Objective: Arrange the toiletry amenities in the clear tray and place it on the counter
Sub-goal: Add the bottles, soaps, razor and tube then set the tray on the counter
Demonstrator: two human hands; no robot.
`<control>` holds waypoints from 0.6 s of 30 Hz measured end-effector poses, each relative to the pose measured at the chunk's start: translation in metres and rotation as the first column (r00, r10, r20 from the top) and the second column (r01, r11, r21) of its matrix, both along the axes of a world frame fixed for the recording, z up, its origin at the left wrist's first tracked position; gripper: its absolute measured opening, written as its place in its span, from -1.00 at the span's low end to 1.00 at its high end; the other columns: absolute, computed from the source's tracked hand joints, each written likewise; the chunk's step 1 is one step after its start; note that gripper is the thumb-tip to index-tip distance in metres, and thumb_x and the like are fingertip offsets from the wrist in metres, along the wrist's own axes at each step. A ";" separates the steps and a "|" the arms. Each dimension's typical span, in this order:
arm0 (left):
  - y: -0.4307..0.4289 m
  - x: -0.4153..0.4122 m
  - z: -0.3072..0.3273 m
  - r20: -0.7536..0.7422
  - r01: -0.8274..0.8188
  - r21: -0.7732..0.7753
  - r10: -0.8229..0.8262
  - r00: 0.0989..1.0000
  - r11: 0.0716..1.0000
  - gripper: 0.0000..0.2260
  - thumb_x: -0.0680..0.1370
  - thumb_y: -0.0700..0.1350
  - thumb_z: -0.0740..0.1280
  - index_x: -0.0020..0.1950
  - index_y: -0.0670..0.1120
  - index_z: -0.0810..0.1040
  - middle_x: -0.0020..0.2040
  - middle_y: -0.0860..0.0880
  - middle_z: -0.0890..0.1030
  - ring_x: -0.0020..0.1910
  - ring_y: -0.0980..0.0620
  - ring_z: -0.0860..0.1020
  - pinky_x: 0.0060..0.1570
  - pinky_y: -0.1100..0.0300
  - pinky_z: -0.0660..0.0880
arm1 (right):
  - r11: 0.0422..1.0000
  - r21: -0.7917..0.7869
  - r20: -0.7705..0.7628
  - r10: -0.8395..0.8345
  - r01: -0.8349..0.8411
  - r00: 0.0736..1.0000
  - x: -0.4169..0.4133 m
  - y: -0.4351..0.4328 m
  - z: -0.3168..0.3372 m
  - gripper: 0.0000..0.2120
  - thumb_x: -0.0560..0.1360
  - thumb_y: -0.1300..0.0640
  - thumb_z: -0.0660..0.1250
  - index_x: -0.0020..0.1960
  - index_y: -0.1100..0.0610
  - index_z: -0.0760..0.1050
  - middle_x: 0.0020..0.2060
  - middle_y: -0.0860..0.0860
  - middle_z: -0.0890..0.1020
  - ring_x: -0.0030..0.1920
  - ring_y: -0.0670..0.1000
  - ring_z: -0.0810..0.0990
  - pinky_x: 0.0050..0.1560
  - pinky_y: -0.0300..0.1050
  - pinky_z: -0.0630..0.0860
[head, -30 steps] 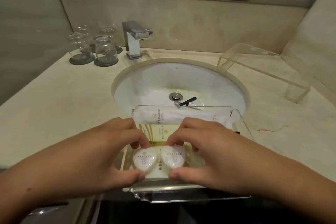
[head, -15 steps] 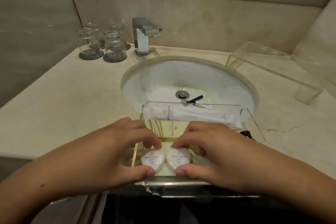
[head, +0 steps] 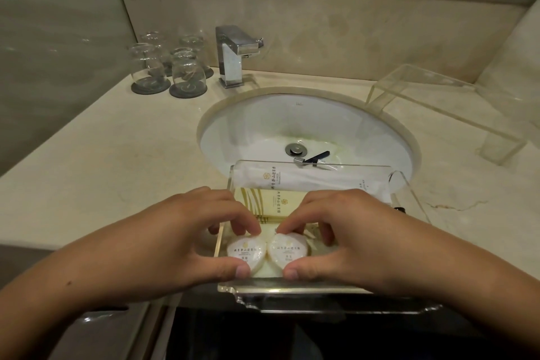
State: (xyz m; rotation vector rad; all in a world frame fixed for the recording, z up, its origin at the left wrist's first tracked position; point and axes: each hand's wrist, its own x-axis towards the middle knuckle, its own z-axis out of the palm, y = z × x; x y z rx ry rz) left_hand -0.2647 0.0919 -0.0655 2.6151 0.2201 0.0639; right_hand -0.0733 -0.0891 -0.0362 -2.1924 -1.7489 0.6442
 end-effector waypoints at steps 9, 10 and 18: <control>-0.002 0.000 -0.001 0.010 -0.003 0.013 0.003 1.000 1.000 -0.63 0.40 0.40 0.32 0.18 0.38 0.48 0.14 0.32 0.53 0.12 0.18 0.48 0.03 0.28 0.46 | 0.999 0.008 0.055 0.035 -0.036 0.998 -0.004 -0.001 -0.003 -0.50 0.38 -0.37 0.41 0.27 -0.24 0.53 0.01 -0.30 0.50 -0.10 -0.36 0.43 -0.14 -0.41 0.31; -0.002 0.000 -0.001 0.011 -0.001 0.013 0.001 1.000 1.000 -0.62 0.40 0.41 0.32 0.18 0.38 0.48 0.15 0.32 0.53 0.12 0.18 0.48 0.03 0.28 0.46 | 0.999 0.009 0.057 0.037 -0.038 0.998 -0.004 -0.001 -0.003 -0.49 0.37 -0.37 0.41 0.27 -0.24 0.53 0.01 -0.30 0.50 -0.10 -0.36 0.43 -0.14 -0.41 0.31; 0.007 0.011 0.008 0.104 -0.045 0.044 0.040 0.994 0.998 -0.68 0.46 0.41 0.25 0.16 0.38 0.50 0.07 0.29 0.56 0.04 0.16 0.53 -0.06 0.29 0.48 | 0.991 0.133 0.063 0.003 -0.011 0.998 0.014 0.005 0.005 -0.50 0.35 -0.42 0.31 0.22 -0.26 0.57 0.00 -0.32 0.56 -0.09 -0.24 0.57 -0.03 -0.28 0.50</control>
